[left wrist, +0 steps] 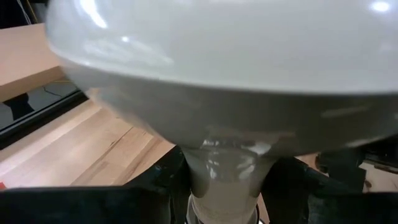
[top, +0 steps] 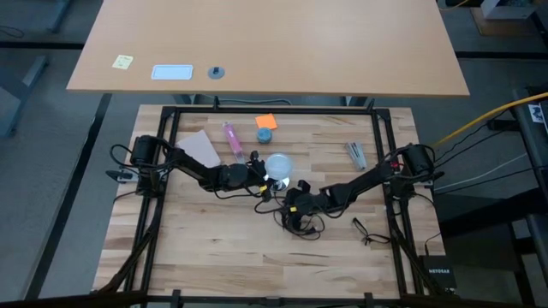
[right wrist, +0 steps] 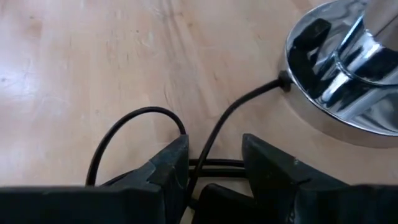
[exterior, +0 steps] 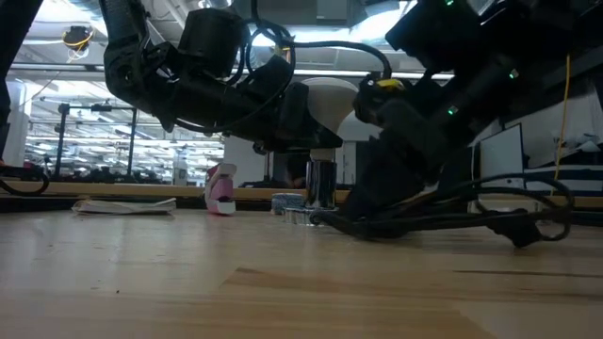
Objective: Screw lightbulb
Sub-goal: Insert the lightbulb into the lamp
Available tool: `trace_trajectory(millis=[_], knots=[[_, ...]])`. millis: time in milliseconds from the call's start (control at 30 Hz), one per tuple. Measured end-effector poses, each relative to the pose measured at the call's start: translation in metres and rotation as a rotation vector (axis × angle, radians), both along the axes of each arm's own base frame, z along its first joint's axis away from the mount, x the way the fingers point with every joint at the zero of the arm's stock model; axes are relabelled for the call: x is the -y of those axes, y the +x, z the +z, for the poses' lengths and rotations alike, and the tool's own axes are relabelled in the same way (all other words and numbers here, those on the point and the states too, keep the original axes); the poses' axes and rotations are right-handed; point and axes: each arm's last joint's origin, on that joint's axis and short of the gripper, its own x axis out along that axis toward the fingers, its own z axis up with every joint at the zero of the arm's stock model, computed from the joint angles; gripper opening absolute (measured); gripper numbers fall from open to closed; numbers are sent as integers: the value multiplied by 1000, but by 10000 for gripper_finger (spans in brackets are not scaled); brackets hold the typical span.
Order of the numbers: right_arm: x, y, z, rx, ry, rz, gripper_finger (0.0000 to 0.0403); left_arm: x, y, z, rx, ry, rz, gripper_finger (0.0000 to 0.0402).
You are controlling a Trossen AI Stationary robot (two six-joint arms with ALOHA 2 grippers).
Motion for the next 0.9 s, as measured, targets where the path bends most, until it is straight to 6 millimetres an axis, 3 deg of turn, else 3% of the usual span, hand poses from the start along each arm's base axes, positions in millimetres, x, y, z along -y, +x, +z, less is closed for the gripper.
trace_trajectory(millis=[167, 633, 900], knots=[[1, -2, -2, -26, -6, -19, 144, 0, 0, 0, 0, 0, 0, 141], [5, -12, -4, -139, -15, -80, 12, 0, 0, 0, -3, 4, -1, 141], [18, -27, 2, -259, -117, -150, 29, 0, 0, 0, -4, 4, -1, 141]])
